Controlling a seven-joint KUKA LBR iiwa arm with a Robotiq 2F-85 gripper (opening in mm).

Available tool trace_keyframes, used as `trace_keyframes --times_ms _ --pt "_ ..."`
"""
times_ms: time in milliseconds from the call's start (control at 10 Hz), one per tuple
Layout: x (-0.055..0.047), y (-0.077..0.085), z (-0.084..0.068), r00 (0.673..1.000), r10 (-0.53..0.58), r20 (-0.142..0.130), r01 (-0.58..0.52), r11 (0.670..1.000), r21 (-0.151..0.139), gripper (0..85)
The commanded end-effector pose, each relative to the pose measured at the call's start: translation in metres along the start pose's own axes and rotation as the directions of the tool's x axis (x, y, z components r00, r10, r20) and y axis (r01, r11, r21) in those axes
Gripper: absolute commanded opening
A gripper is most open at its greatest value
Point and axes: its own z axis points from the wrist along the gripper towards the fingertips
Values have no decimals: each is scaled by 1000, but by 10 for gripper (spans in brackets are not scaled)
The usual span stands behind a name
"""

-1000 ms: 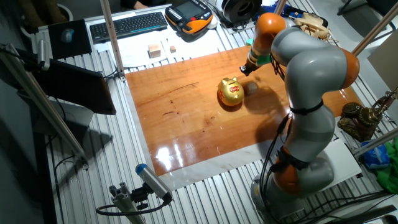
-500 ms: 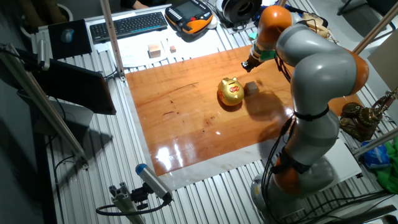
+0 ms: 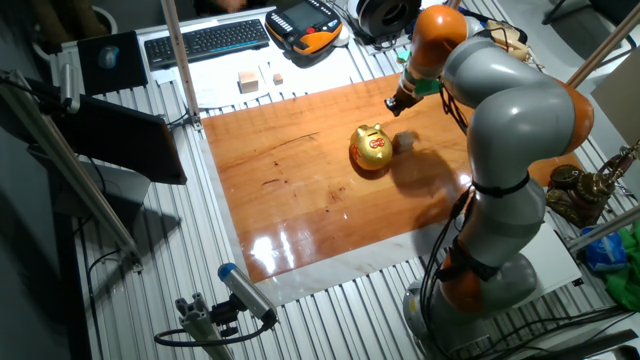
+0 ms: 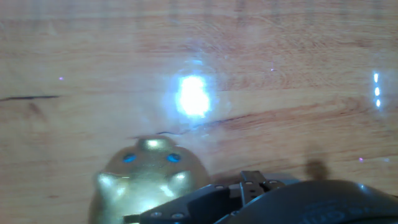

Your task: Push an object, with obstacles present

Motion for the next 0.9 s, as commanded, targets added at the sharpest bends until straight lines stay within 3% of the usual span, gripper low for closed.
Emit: trace_keyframes --times_ms 0,200,800 --pt "-1 2 1 1000 -3 0 3 1000 7 0" --pt "-3 5 3 1000 -19 -7 19 1000 3 0" --pt "2 4 1 999 -55 -1 55 998 27 0"
